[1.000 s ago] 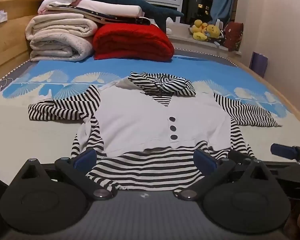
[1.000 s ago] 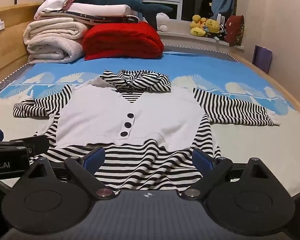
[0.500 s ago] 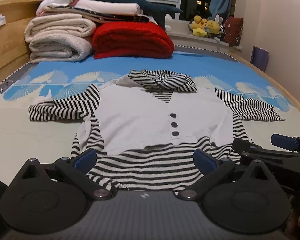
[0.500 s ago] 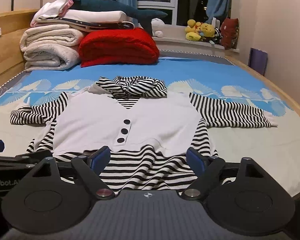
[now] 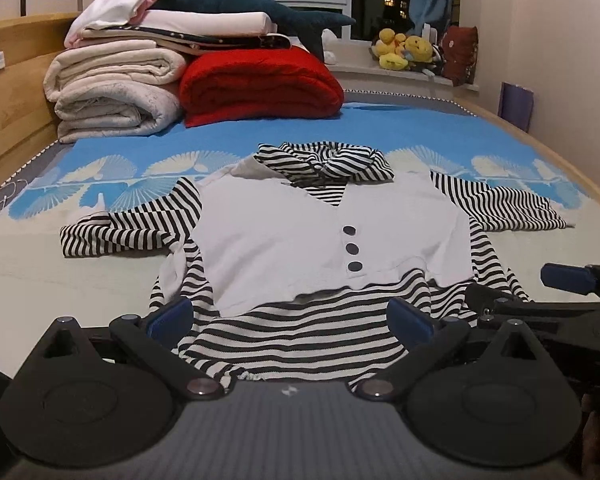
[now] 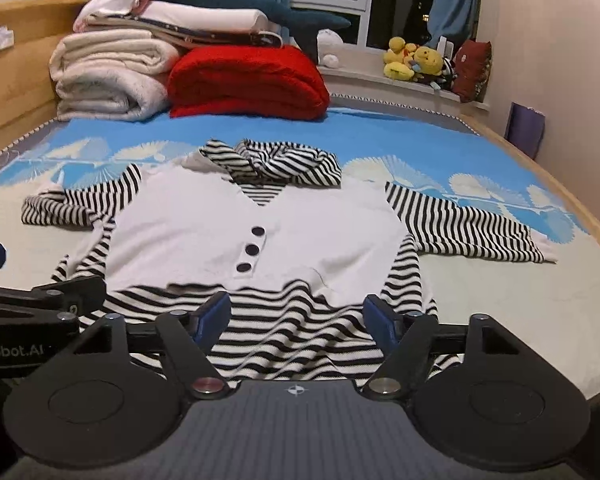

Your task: Fold small clothes

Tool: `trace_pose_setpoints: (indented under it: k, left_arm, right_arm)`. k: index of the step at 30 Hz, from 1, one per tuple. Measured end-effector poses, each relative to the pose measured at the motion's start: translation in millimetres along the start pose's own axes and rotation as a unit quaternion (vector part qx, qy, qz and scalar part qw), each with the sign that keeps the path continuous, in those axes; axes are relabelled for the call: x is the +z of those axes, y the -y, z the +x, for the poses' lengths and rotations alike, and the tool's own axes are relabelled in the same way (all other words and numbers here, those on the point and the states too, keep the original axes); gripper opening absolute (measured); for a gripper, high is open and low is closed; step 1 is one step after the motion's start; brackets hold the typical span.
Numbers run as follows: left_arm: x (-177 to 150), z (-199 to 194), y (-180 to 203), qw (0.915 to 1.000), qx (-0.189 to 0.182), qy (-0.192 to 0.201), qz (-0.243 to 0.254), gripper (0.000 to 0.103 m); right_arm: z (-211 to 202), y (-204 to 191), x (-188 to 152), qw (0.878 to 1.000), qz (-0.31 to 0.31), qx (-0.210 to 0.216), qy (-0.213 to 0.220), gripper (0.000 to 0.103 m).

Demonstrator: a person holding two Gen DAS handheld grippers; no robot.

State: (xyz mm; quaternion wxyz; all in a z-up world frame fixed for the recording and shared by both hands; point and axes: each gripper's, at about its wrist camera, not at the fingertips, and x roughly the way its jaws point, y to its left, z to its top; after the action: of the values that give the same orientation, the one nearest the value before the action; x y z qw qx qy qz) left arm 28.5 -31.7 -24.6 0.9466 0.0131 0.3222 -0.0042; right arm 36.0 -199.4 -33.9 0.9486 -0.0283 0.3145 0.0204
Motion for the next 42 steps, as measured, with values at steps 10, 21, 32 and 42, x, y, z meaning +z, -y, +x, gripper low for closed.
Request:
trace_pose_setpoints:
  k: [10,21,32,42]
  left_arm:
    - [-2.1,0.1,-3.8,0.9997,0.006,0.008,-0.024,0.103]
    - [1.5,8.4,-8.7,0.9993,-0.015,-0.017,-0.030,0.103]
    - [8.7,21.3,-4.3,0.9992,-0.009,-0.023,-0.032,0.103]
    - [32.2,34.4,-6.8,0.9991,-0.002,-0.025,-0.034,0.103]
  right_arm:
    - [-0.3,2.5,0.4,1.000,0.007,0.005,0.004,0.082]
    - [5.6,7.7,5.5,1.000,0.016,-0.005,-0.019,0.082]
    - [11.7,19.7,7.2,0.999,0.027,-0.005,-0.023,0.077]
    - [18.4,28.9,19.8,0.998,0.048,0.015,-0.032,0.064]
